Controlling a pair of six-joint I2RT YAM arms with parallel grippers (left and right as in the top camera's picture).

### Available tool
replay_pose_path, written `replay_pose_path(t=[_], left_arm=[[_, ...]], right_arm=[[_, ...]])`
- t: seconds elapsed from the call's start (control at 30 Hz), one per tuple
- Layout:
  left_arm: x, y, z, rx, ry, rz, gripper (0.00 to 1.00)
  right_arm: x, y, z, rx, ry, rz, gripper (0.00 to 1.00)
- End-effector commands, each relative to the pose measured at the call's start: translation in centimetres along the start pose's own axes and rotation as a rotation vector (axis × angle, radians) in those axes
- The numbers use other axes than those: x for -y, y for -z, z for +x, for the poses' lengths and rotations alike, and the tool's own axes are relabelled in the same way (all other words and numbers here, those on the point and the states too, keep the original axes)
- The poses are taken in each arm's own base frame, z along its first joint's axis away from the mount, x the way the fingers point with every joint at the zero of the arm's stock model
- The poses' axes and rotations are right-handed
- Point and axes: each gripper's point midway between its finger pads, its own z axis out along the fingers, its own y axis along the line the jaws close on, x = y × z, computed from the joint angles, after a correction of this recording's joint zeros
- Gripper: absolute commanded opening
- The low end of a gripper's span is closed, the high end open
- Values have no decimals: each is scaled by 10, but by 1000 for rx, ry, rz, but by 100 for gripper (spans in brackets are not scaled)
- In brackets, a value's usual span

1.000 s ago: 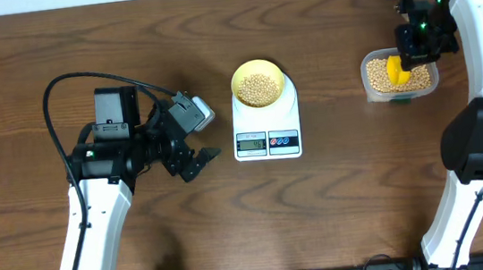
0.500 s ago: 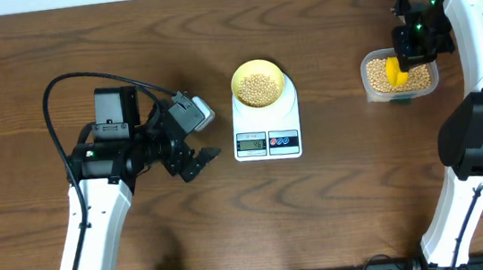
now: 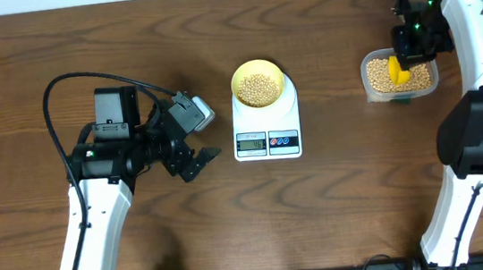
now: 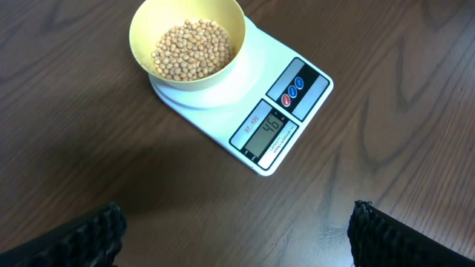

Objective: Scoop item into bowl and weigh 50g on scale
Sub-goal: 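Lower the scoop into the soybeans with the right gripper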

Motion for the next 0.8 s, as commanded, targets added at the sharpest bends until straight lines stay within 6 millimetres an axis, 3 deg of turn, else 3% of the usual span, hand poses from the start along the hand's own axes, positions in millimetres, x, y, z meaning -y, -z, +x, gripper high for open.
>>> replay_pose_path(t=[0.0, 0.3, 0.6, 0.77], left_arm=[[-2, -1, 2, -7, -9, -3, 97], [-2, -1, 2, -7, -9, -3, 98], [-2, -1, 2, -7, -9, -3, 98], [-2, -1, 2, -7, -9, -3, 98]], right_arm=[[-9, -6, -2, -8, 8, 1, 1], [-29, -22, 9, -59, 9, -104, 1], [-40, -15, 8, -43, 4, -243, 1], [-21, -10, 11, -35, -56, -287, 1]])
